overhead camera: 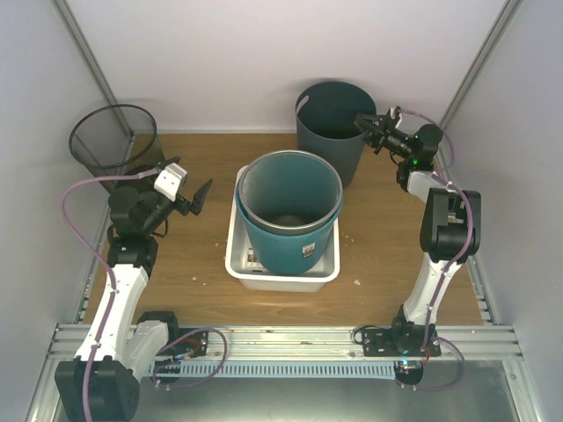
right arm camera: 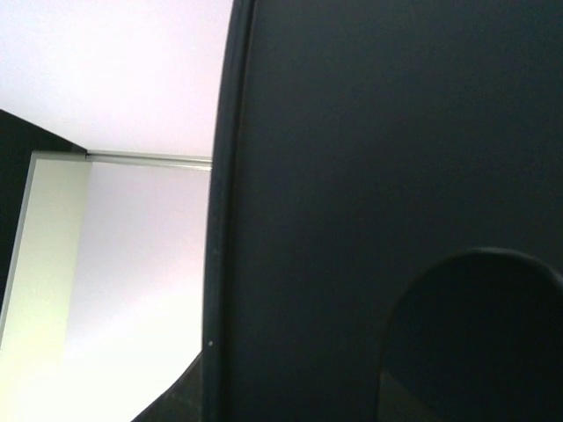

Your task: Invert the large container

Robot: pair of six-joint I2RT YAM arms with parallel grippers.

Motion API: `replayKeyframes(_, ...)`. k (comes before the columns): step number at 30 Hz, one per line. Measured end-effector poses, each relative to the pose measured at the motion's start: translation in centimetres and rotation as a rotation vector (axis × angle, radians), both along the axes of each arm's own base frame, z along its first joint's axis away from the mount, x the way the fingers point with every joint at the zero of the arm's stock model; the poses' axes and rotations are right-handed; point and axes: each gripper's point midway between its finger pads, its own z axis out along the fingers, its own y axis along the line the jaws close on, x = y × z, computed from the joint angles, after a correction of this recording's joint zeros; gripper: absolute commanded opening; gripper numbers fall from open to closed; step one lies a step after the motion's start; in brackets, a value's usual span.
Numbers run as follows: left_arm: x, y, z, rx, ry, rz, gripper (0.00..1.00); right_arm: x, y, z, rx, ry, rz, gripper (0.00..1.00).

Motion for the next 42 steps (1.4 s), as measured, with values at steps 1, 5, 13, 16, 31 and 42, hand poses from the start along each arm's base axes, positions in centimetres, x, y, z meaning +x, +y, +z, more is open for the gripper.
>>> replayKeyframes(1, 0.0, 0.0, -0.1, 0.001, 0.000, 0.000, 0.99, 0.0, 0.0, 0.0, 0.002, -0.001, 0.000, 0.10)
replayKeyframes(5, -0.1, 0.0, -0.2, 0.001, 0.002, 0.000, 0.99, -0.2, 0.1, 0.2, 0.001, -0.015, 0.008, 0.05)
replayKeyframes(13, -0.1, 0.0, -0.2, 0.002, 0.001, 0.000, 0.99, -0.1, 0.6, 1.3, -0.093, -0.094, 0.031, 0.01)
replayKeyframes(16, -0.2, 0.0, -0.1, 0.002, -0.001, 0.000, 0.99, 0.2, 0.6, 2.4, -0.176, -0.149, 0.019, 0.01)
replayKeyframes(31, -0.2, 0.0, -0.2, 0.001, 0.000, 0.000, 0.99, -0.2, 0.1, 2.4, -0.441, -0.234, -0.023, 0.01)
replayKeyframes(42, -0.2, -0.1, -0.6, -0.008, 0.013, -0.004, 0.99, -1.0, -1.1, 2.4, -0.681, -0.272, -0.084, 0.01)
